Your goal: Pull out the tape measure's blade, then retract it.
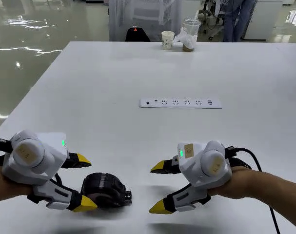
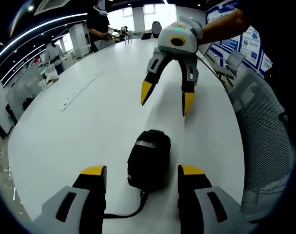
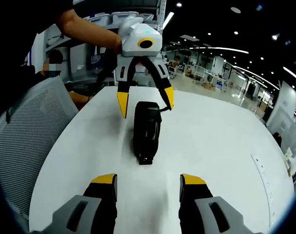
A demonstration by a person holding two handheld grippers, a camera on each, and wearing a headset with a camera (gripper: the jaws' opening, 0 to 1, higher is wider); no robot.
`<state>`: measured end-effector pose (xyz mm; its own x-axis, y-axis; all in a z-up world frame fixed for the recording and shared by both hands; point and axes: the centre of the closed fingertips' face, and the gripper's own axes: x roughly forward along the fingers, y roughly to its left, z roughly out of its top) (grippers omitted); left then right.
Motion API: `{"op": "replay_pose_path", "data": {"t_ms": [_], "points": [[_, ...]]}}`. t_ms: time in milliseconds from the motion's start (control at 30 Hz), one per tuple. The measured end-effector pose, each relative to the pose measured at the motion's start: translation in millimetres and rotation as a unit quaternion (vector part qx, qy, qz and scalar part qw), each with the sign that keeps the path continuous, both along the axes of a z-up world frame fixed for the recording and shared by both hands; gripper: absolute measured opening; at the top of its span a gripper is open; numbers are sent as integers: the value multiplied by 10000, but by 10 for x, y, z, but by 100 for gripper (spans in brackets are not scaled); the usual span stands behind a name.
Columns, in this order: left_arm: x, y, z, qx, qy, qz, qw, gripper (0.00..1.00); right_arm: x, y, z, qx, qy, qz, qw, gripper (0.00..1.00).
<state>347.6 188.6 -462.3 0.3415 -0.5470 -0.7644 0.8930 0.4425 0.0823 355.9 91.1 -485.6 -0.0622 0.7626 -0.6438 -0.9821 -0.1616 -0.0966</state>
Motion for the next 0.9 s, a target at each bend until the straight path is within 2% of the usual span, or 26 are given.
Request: {"op": "replay_pose_path", "data": {"t_ms": [467, 667, 900], "points": [[-14, 0, -89, 266, 315, -512, 9978, 41, -20, 187, -115, -251, -76, 451, 9986, 37], [-37, -17, -137, 395, 398, -732, 9957, 36, -53, 288, -164, -318, -94, 574, 9978, 33], [-8, 14, -222, 497, 482, -841, 9940, 32, -106, 367, -234, -420, -60, 688, 9967, 26]]}}
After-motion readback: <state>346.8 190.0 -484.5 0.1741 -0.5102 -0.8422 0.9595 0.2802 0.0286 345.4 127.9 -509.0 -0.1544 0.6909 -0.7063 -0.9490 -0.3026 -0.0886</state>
